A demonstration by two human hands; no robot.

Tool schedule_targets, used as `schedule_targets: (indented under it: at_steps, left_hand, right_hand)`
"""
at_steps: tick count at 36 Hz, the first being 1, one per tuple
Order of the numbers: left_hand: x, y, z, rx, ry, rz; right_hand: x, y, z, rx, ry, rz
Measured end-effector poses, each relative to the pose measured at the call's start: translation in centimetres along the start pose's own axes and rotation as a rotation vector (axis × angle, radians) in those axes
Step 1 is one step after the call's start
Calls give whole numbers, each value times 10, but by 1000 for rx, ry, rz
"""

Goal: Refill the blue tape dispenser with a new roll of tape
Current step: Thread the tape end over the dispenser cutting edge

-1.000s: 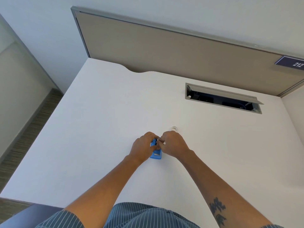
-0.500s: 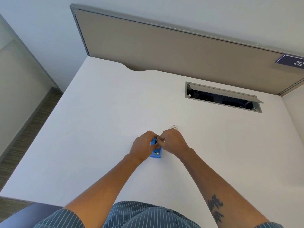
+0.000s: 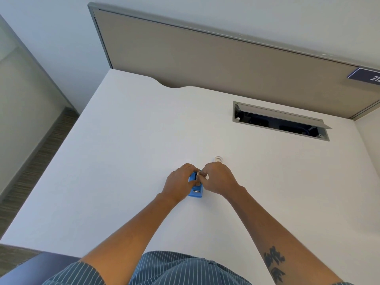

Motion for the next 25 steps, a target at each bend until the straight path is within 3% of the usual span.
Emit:
schedule_targets:
  at_steps: [25]
  left_hand:
    - [-1,-1,0,16,10,14]
  right_hand:
    - [-2,0,3,1,-61,58]
Point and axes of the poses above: each hand's wrist, its own z-axis towards the middle knuckle, its own y-axis out of the back of the hand, x = y × z, the point moved 9 cm from there along z, towards the middle knuckle, and after that the axes turned 9 degrees about -x, right-handed, at the moved point
